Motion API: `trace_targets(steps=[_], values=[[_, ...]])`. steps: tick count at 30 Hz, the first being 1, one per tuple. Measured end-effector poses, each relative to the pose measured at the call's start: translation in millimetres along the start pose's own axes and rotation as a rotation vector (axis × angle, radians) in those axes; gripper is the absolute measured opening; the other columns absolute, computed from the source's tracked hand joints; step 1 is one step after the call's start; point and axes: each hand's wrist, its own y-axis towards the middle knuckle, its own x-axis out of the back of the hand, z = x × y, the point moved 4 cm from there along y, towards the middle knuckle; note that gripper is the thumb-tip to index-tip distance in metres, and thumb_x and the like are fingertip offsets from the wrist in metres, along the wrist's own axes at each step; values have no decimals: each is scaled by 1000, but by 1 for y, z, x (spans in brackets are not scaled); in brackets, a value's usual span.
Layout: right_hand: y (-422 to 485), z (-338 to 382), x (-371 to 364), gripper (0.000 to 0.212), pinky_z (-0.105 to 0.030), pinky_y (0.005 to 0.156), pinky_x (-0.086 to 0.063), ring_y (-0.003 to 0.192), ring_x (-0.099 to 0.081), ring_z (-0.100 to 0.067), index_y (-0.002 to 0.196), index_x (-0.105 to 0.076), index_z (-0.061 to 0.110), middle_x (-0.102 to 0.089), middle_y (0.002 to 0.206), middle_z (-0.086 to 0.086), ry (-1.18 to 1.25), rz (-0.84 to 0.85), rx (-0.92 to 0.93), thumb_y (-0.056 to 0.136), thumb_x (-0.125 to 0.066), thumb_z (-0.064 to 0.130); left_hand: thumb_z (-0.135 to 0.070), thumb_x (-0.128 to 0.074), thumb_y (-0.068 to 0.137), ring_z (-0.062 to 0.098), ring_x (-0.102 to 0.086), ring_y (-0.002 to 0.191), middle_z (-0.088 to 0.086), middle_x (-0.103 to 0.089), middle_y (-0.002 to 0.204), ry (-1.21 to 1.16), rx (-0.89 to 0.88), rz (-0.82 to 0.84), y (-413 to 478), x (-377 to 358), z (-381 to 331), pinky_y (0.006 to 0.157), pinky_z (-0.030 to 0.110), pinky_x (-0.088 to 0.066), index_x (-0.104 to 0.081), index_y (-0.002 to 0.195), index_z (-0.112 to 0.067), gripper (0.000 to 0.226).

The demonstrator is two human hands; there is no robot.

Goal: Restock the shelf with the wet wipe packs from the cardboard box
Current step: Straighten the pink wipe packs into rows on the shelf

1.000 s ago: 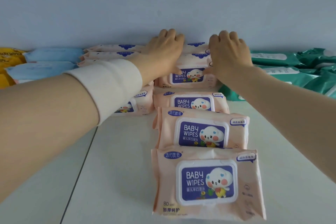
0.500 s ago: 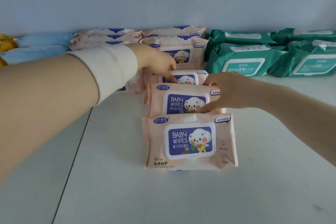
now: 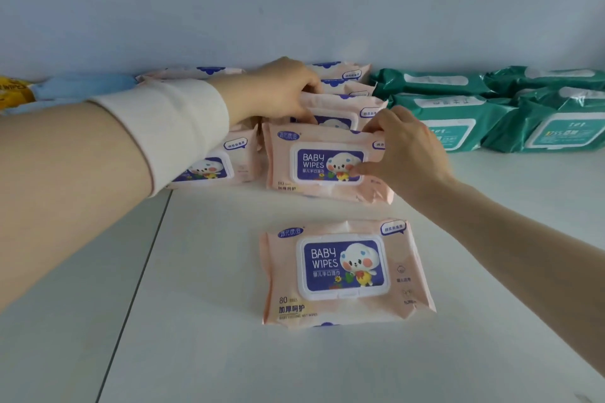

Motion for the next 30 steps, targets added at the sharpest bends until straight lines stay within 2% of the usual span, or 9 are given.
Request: trace_targets(steps=[2, 4, 7, 9, 11, 16, 23, 26, 30], values=[[9, 2, -4, 58, -36, 81, -41, 100, -49, -29, 105, -59, 9, -56, 105, -8, -87, -149, 60, 61, -82, 40, -30, -65, 84, 23, -55, 99, 5, -61, 115, -24, 6, -75, 3, 2, 7, 83, 32, -43, -62, 110, -17, 29], [16, 4, -9, 57, -35, 79, -36, 95, -50, -35, 94, -62, 5, -62, 92, -12, -186, -275, 133, 53, -85, 38, -34, -57, 89, 16, -52, 100, 3, -60, 120, -72, 6, -70, 3, 1, 8, 85, 28, -40, -61, 115, -18, 31], [25, 3, -16, 57, -31, 73, -28, 87, -54, -38, 85, -62, 4, -63, 80, -13, -218, -373, 151, 45, -87, 35, -51, -60, 80, 14, -46, 114, -2, -49, 128, -122, -3, -7, -6, -1, 5, 93, 26, -36, -42, 136, -21, 66], [27, 2, -17, 57, -32, 74, -26, 87, -54, -39, 86, -61, 4, -62, 80, -15, -218, -392, 148, 45, -88, 34, -56, -68, 70, 22, -35, 128, 2, -38, 137, 96, -47, -5, -15, -6, 3, 103, 33, -32, -25, 145, -20, 94], [27, 1, -18, 57, -32, 74, -27, 88, -54, -39, 87, -61, 3, -61, 82, -16, -224, -395, 151, 47, -88, 34, -53, -73, 66, 25, -29, 132, 7, -32, 141, 299, -95, -39, -22, -15, 4, 108, 37, -30, -20, 147, -15, 104], [35, 2, -17, 60, -42, 77, -41, 91, -52, -39, 90, -61, 2, -62, 87, -16, -233, -346, 128, 48, -87, 36, -39, -75, 71, 25, -30, 130, 8, -36, 138, 253, -109, -122, -15, -19, 6, 108, 33, -28, -29, 144, -11, 90], [31, -2, -11, 60, -43, 87, -38, 102, -48, -39, 99, -65, 1, -63, 98, -16, -254, -279, 179, 58, -81, 42, -41, -71, 75, 25, -28, 133, 7, -34, 143, 325, -120, -91, -18, -23, 4, 110, 38, -30, -26, 145, -12, 88], [38, -1, -10, 61, -37, 93, -31, 113, -41, -32, 113, -61, 8, -60, 110, -10, -261, -182, 126, 68, -73, 48, -36, -71, 77, 24, -28, 134, 6, -34, 144, 268, -97, -76, -16, -20, 4, 111, 38, -29, -27, 145, -13, 85], [41, 5, -1, 63, -36, 95, -29, 116, -37, -29, 121, -54, 17, -56, 115, -7, -345, -80, 105, 72, -68, 55, -38, -72, 75, 26, -29, 133, 7, -35, 142, 287, -80, -47, -17, -16, 1, 109, 38, -29, -27, 145, -14, 87]])
